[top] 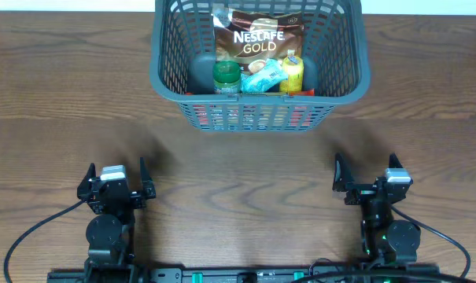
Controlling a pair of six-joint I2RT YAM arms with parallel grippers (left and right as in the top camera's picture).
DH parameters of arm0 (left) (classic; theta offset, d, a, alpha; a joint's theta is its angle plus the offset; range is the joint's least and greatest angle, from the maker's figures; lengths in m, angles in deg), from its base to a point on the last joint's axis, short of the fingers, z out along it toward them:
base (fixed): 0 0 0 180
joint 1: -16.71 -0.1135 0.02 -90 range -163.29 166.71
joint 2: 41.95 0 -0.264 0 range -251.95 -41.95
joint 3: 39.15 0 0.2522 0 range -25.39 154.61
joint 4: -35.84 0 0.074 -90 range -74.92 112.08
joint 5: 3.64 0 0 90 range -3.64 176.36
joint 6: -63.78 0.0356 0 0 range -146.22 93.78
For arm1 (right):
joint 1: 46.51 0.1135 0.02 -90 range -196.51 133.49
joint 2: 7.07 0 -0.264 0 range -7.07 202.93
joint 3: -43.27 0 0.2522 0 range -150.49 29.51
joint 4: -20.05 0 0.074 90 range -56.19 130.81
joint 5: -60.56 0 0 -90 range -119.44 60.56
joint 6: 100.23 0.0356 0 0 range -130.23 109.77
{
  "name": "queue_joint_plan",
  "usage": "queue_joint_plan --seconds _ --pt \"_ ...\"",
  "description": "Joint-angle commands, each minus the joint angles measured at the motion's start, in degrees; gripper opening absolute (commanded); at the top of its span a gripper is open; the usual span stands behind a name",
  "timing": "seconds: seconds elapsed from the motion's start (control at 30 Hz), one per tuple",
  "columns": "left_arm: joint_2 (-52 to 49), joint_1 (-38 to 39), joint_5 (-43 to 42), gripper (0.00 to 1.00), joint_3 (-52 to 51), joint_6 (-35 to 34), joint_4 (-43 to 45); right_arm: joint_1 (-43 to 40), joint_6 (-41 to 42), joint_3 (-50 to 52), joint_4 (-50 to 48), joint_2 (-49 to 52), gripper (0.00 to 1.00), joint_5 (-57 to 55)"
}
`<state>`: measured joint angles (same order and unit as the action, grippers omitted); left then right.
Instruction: Pack container
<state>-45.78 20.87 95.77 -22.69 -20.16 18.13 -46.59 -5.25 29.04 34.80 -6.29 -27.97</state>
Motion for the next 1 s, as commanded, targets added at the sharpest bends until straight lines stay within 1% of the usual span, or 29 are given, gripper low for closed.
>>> queue_joint_plan --seconds 0.0,0.33,0.47,0.97 --pt "0.5 -0.35 0.26 0.98 -1.73 0.55 -0.68 0.92 -1.29 0.17 -0.15 -0.48 0.99 0.46" --pt "0.5 -0.35 0.26 0.98 -1.73 0.55 -0.68 0.92 -1.22 0.17 0.28 -0.48 0.99 0.5" --pt "0.5 -0.35 0.26 0.98 -1.73 0.55 -0.68 0.92 -1.2 0.17 3.23 -0.48 0.99 0.48" --pt "0.5 -0.35 0.26 0.99 -1.73 0.55 -0.68 0.9 -1.22 0.15 3.06 -0.46 0.99 0.48"
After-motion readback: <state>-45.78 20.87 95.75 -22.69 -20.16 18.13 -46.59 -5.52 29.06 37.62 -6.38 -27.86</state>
